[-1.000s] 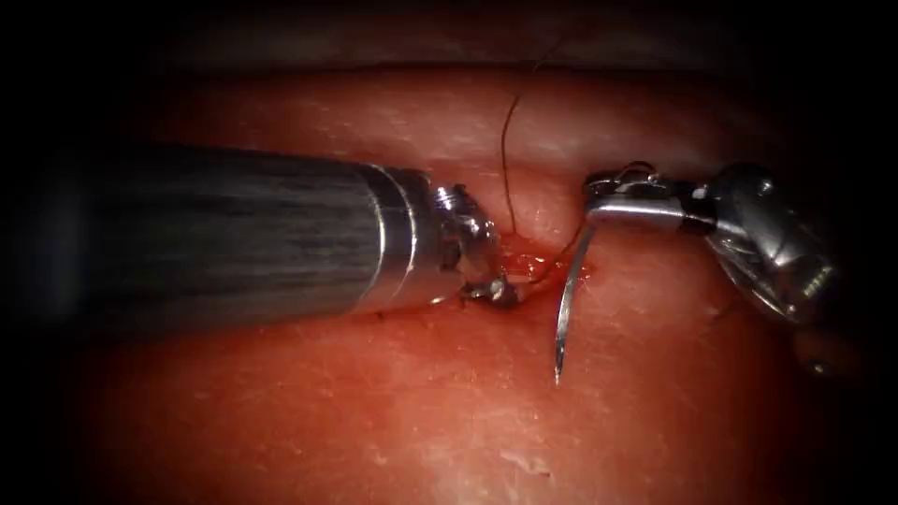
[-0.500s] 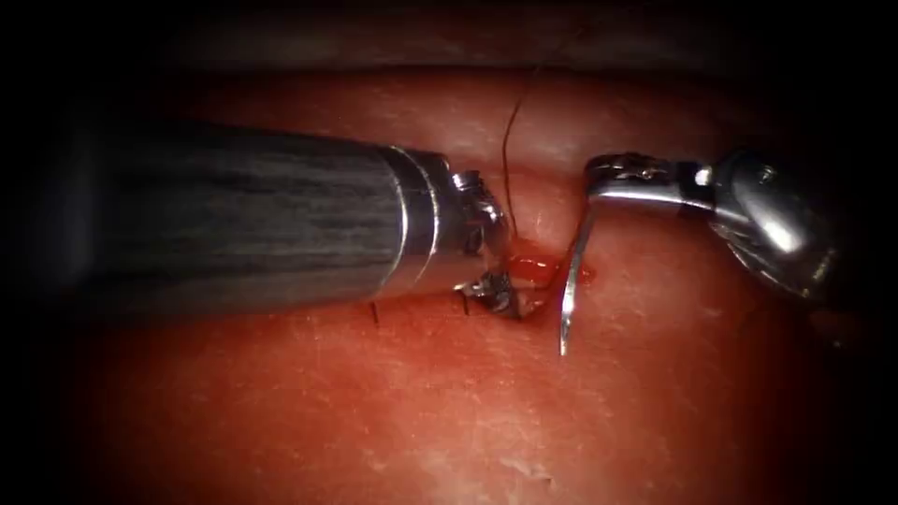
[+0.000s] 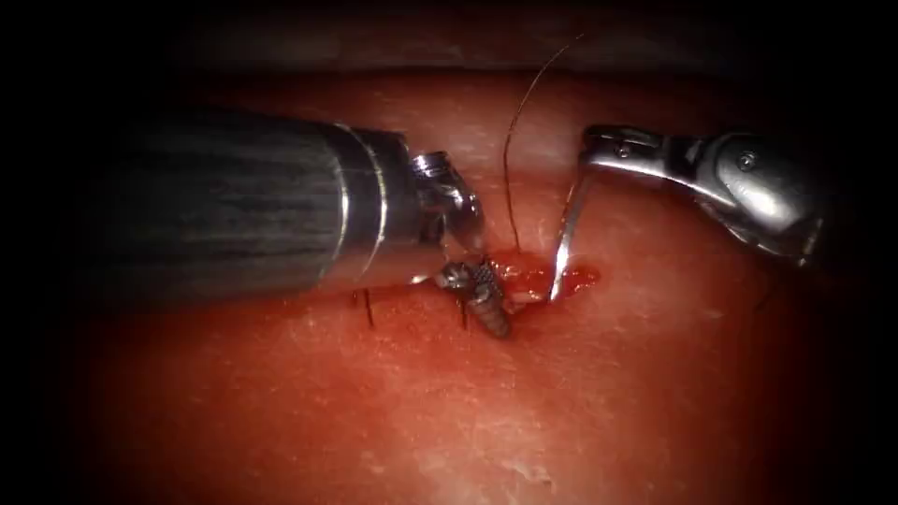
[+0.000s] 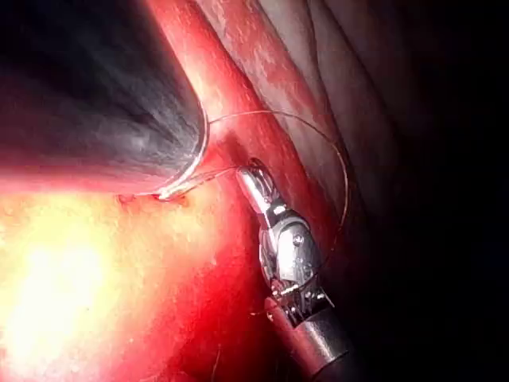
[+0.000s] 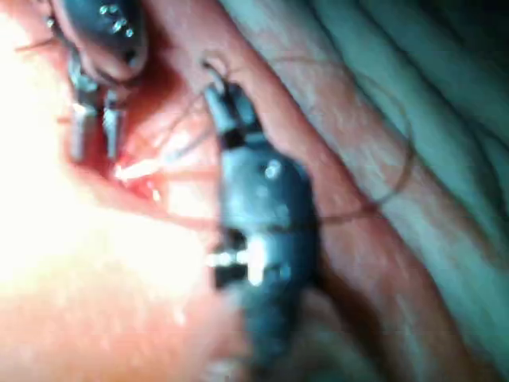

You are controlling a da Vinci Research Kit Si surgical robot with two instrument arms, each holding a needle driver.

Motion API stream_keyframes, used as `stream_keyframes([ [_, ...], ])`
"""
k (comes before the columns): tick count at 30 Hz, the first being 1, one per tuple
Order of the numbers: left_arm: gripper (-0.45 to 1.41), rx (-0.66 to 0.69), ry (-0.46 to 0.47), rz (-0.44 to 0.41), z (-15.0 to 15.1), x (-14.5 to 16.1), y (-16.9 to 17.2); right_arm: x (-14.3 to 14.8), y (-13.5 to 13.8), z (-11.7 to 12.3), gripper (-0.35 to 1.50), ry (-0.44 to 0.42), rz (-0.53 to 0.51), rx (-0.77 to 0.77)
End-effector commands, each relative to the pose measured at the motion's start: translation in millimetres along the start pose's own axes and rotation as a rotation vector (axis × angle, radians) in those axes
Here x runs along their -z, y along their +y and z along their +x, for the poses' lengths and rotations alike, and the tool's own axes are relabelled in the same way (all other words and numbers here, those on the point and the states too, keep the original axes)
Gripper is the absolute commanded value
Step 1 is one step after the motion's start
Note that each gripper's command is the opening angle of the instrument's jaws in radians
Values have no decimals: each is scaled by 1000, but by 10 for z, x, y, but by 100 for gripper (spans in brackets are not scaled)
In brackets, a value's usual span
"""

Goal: Wound Closure

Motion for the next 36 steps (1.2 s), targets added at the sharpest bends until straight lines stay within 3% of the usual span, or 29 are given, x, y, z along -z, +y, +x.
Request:
stream_keyframes([
  [1, 59, -1, 3, 2, 5, -4, -3, -14, -4, -6, -35, 3, -2, 8],
  [7, 59, -6, 6, 3, 1, -1, 0, -27, -17, -19, -35, -14, 13, 34],
  [25, 59, -6, 39, 1, 4, 24, 19, -31, -32, -43, -35, -82, 76, 168],
  [31, 58, -6, 42, -4, 1, 25, 34, -31, -40, -35, -35, -93, 133, 158],
  [36, 57, -3, 41, -8, -5, 23, 47, -26, -48, -35, -35, -155, 186, 176],
])
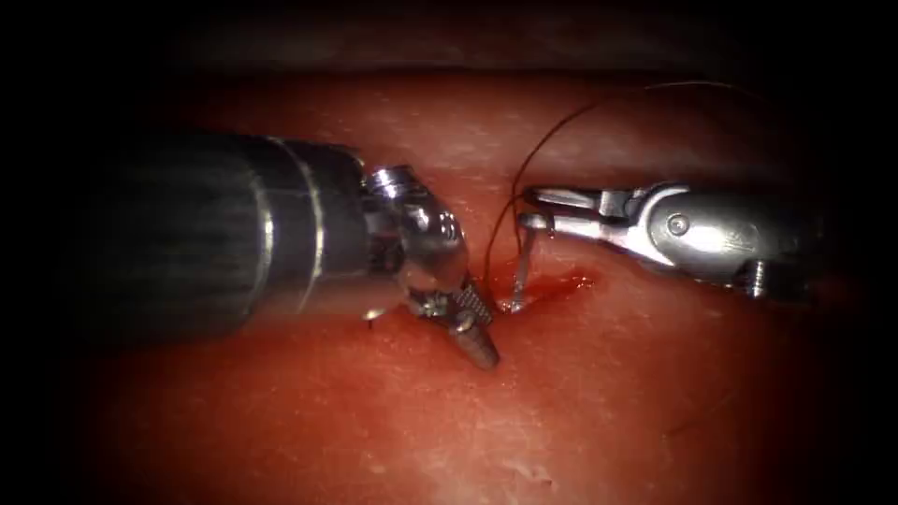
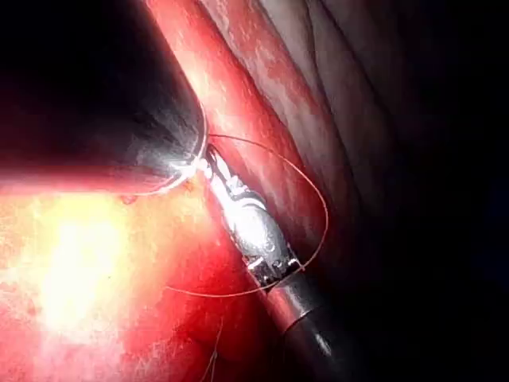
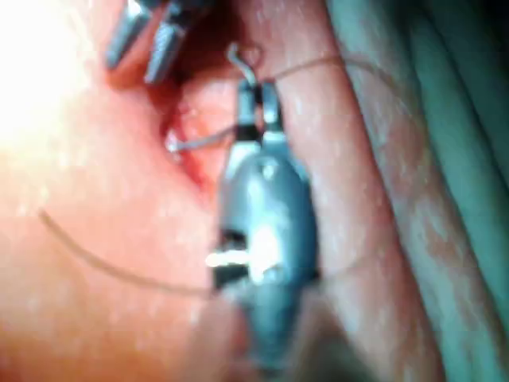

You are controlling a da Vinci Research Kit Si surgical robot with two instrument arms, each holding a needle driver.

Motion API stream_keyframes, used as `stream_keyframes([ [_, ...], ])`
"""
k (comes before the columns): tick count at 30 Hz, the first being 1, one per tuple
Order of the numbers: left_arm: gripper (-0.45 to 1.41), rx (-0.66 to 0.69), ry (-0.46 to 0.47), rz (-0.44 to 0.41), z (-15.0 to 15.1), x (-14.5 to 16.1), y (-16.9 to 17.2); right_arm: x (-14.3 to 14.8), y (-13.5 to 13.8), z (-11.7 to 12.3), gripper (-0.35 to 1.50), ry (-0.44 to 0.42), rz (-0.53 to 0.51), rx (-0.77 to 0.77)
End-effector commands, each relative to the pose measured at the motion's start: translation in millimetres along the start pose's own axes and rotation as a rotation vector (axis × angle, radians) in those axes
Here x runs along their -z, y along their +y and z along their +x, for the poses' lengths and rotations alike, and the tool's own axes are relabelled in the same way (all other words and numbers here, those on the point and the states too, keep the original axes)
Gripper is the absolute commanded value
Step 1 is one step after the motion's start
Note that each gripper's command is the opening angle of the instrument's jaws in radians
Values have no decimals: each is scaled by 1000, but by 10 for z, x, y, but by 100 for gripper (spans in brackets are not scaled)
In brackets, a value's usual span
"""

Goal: Wound Closure

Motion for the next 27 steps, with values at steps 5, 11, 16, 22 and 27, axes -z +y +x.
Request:
stream_keyframes([
  [5, 57, -3, -3, 3, -2, -8, 5, 0, 0, 0, -35, -18, 36, -1],
  [11, 55, -12, -7, 17, -1, -29, 16, 0, -1, 0, -35, -19, 53, -13],
  [16, 55, -22, -2, 29, 10, -50, 22, 0, 7, 0, -35, -25, 48, -85],
  [22, 54, -37, 14, 23, -3, -67, 9, 0, 15, -2, -35, -30, 36, -178],
  [27, 45, -50, 68, 59, -22, -64, -7, 0, 21, -2, -35, -36, 31, -255],
])
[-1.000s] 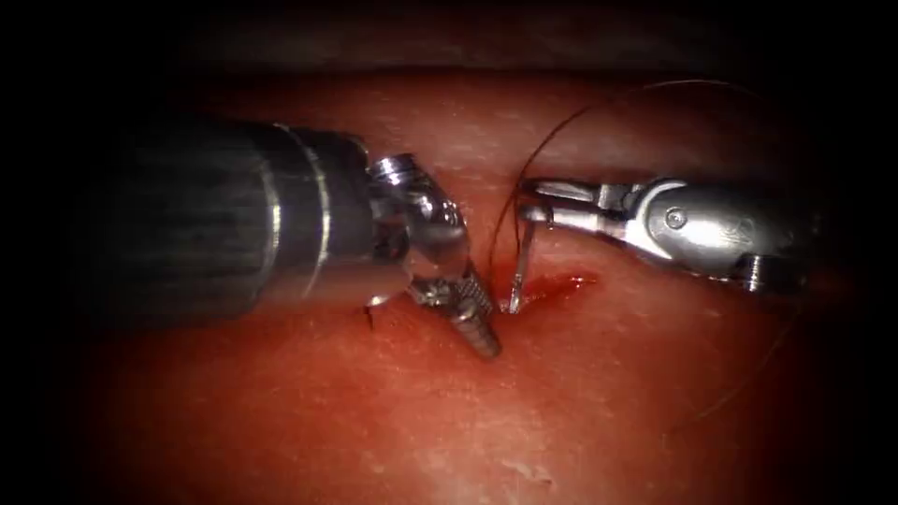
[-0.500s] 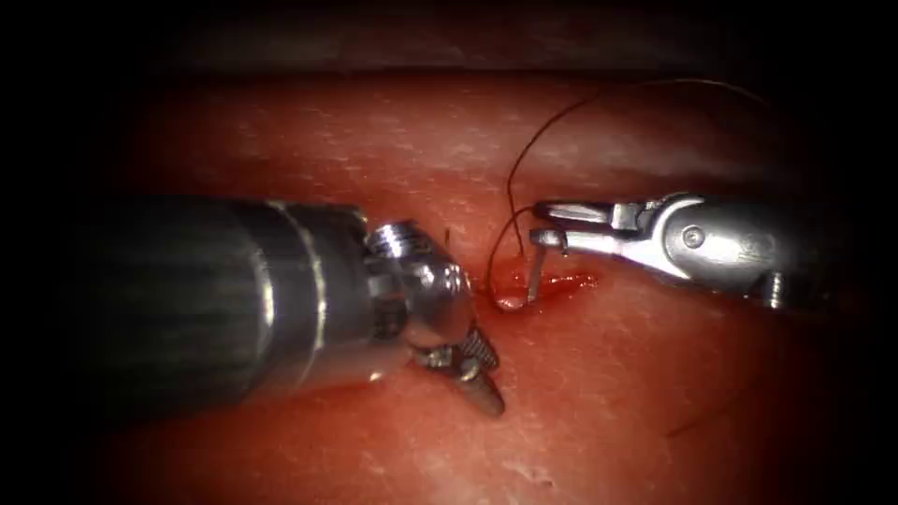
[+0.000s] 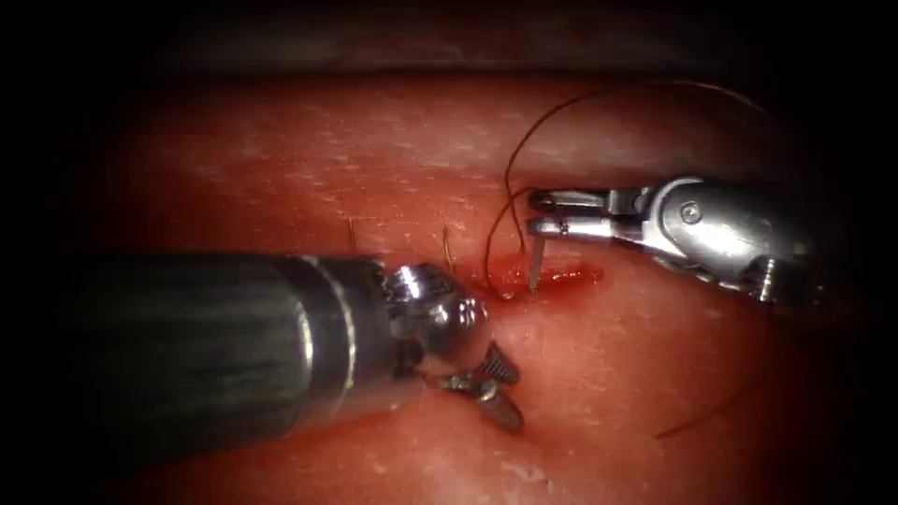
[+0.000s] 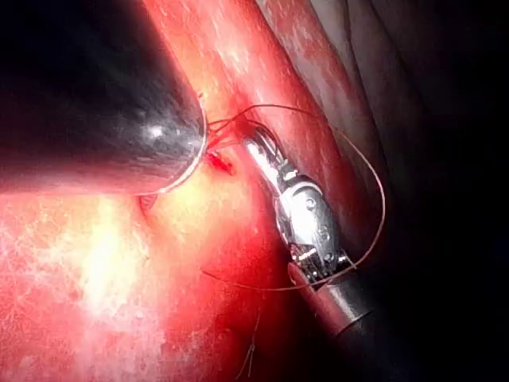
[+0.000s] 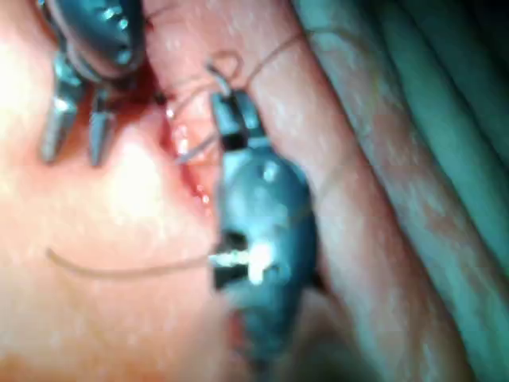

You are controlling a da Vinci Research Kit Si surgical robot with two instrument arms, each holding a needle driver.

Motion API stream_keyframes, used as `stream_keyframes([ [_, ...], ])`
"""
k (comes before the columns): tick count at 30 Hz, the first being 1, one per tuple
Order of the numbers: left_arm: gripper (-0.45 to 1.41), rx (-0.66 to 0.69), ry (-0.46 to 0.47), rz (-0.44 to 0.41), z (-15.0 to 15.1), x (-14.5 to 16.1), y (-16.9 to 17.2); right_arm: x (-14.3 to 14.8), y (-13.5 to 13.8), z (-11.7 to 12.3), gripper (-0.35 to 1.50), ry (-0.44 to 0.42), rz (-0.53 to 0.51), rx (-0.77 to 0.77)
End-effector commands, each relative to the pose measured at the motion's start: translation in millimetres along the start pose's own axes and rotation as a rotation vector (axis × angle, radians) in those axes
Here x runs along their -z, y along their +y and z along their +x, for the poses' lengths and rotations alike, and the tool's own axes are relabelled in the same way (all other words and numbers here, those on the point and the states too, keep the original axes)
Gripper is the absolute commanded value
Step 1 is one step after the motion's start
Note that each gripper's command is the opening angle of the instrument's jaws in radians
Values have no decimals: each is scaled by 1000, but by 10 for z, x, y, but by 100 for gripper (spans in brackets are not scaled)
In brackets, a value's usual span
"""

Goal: Wound Closure

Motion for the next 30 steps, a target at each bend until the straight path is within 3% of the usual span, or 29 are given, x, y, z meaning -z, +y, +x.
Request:
stream_keyframes([
  [1, 39, 1, 10, -1, 3, -5, -4, -9, 5, -1, -35, 3, 0, -13],
  [2, 28, 1, 34, -2, 2, -4, -4, -9, 9, -1, -35, 2, 17, -43],
  [11, 23, 4, 168, 5, 4, -7, -1, -5, 22, -2, -35, 1, 38, -79],
  [14, 20, 3, 191, 19, 6, -7, -3, -4, 26, -2, -35, 12, 45, -130],
  [16, 17, 11, 227, 17, 8, -9, -6, -5, 30, -2, -35, 47, 84, -246],
  [21, 15, 16, 248, 36, 6, -10, -7, -11, 40, -9, -35, 57, 179, -278],
  [30, 15, 14, 245, 35, 1, -16, -8, -14, 46, -14, -35, 67, 176, -288],
])
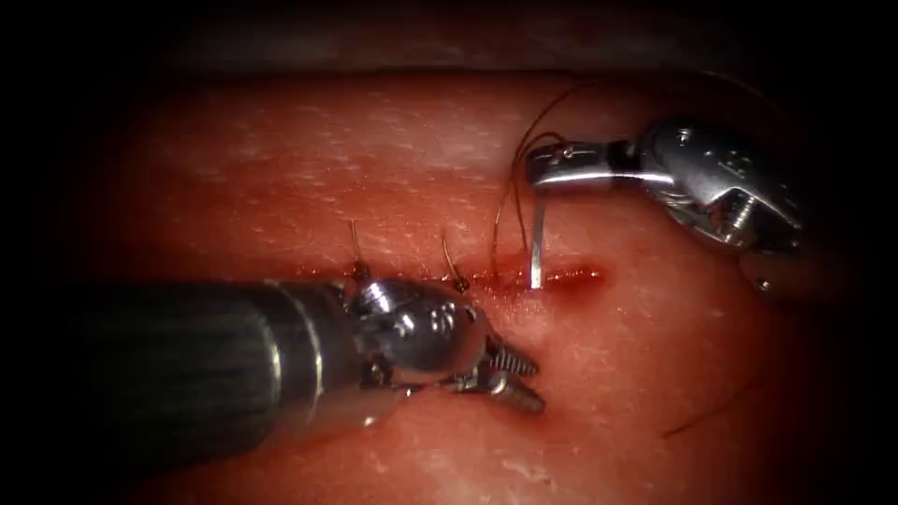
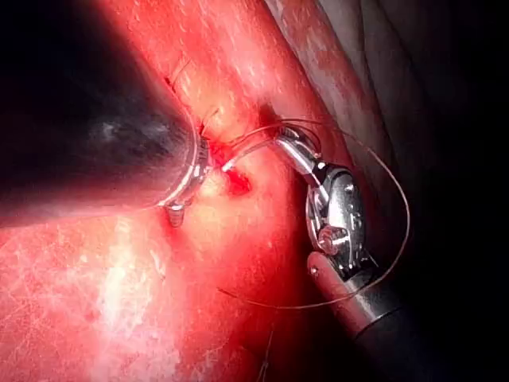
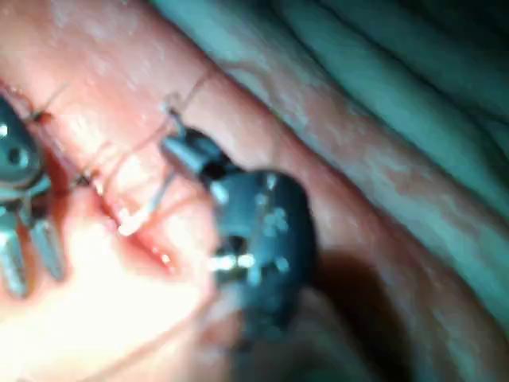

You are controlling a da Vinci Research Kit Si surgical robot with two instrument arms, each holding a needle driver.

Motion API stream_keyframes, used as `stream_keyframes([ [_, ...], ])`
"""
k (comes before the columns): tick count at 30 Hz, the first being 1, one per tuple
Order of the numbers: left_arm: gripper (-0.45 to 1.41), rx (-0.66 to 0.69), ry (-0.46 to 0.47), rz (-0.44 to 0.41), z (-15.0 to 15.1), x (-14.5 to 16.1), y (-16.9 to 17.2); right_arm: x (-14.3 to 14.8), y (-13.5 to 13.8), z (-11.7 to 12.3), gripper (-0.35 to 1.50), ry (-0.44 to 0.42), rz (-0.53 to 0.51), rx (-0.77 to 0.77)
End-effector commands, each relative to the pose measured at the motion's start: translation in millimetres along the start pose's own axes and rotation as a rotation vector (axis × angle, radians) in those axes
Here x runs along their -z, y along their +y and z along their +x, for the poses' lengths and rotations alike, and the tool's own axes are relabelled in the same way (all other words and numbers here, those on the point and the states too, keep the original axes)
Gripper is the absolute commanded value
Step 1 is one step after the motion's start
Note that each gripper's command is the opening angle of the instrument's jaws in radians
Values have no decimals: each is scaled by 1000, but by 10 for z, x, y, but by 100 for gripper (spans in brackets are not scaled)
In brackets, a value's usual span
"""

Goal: Wound Closure

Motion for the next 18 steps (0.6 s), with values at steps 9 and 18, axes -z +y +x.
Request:
stream_keyframes([
  [9, 15, -4, -8, -8, -1, -15, -11, -5, 12, 3, -35, 10, -27, 3],
  [18, 15, -3, -5, -13, 0, -10, -14, -8, 6, -3, -35, -7, -1, 6],
])
